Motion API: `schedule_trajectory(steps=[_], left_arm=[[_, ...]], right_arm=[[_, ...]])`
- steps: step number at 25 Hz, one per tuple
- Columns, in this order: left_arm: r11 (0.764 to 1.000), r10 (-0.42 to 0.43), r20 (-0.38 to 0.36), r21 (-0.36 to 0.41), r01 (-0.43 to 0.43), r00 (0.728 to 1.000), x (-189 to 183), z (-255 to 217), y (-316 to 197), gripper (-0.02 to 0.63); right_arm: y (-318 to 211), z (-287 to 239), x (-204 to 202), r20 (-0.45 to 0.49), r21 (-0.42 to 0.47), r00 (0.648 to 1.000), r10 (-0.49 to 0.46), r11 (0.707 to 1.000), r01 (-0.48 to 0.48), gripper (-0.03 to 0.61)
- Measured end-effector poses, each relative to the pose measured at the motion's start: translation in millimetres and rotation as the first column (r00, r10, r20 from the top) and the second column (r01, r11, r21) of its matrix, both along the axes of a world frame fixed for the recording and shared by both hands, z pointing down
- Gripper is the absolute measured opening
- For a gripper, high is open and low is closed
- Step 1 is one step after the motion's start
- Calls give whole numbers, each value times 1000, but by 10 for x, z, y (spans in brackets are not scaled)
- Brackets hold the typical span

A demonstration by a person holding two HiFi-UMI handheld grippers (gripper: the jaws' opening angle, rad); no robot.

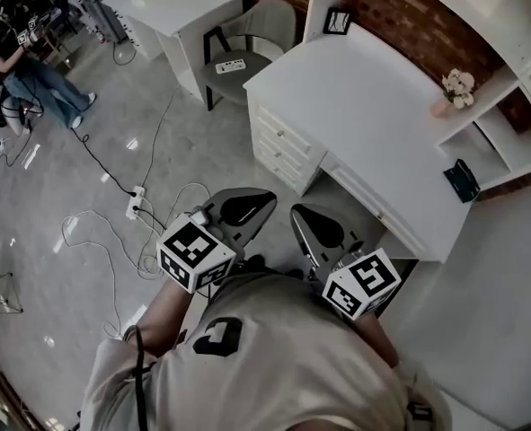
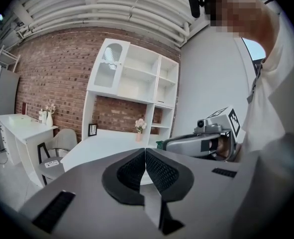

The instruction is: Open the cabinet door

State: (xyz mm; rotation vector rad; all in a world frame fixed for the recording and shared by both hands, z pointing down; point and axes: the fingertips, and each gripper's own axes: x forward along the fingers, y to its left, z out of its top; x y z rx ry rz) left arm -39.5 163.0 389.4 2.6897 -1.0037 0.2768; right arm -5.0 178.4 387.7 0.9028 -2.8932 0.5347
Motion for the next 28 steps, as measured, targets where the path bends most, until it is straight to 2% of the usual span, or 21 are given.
schedule_trajectory(steps=[5, 11, 18, 22, 28], left_arm=[[998, 59, 30, 31, -60, 998, 142, -87, -143, 17], [998, 41, 21, 42, -42, 999, 304, -125, -279, 17], [993, 97, 14, 61, -98, 995, 692, -181, -250, 17], [984, 169, -6, 52, -168, 986, 918, -200, -106, 17], [990, 133, 28, 47, -134, 991, 1122, -57, -51, 17]], right_arm=[[-69, -53, 307, 5, 12, 996, 93, 996, -93, 28], [-40, -54, 709, -17, 14, 988, 155, 988, -155, 28], [-81, -121, 903, -1, 36, 990, 141, 989, -141, 28], [-85, -114, 1060, 5, 50, 987, 161, 986, -161, 28], [2, 24, 1239, 6, 38, 988, 155, 987, -155, 28]])
